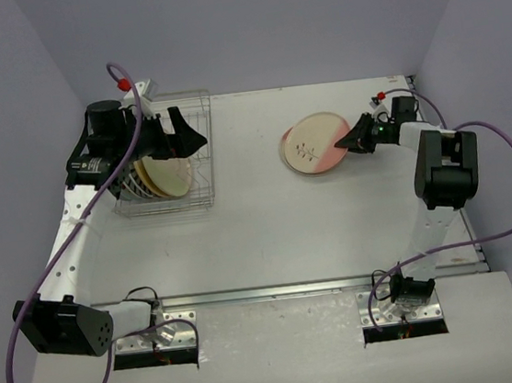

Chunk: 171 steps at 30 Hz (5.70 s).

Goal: Unload the plates from the dish rack

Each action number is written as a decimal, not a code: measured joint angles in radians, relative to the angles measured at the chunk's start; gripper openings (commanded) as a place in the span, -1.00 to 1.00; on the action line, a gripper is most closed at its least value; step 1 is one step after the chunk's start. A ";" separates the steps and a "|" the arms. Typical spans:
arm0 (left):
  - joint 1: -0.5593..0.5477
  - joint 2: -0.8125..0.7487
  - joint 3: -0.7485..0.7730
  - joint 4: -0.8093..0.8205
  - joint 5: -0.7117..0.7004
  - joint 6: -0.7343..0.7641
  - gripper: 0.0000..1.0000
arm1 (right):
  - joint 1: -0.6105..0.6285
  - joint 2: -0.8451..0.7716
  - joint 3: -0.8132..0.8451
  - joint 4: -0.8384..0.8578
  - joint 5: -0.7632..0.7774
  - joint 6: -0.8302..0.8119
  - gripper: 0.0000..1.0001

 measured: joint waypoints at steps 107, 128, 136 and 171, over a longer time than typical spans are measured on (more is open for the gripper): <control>0.000 0.037 0.106 -0.086 -0.455 0.104 0.75 | 0.194 0.150 0.477 -0.612 0.514 -0.268 0.97; 0.006 0.249 0.092 -0.166 -0.706 0.199 0.40 | 0.194 -0.437 0.112 -0.585 0.490 -0.363 0.98; 0.019 0.337 0.092 -0.164 -0.696 0.179 0.40 | 0.194 -0.457 0.069 -0.584 0.463 -0.362 0.98; 0.062 0.375 0.074 -0.080 -0.413 0.129 -1.00 | 0.194 -0.466 0.020 -0.583 0.347 -0.307 0.98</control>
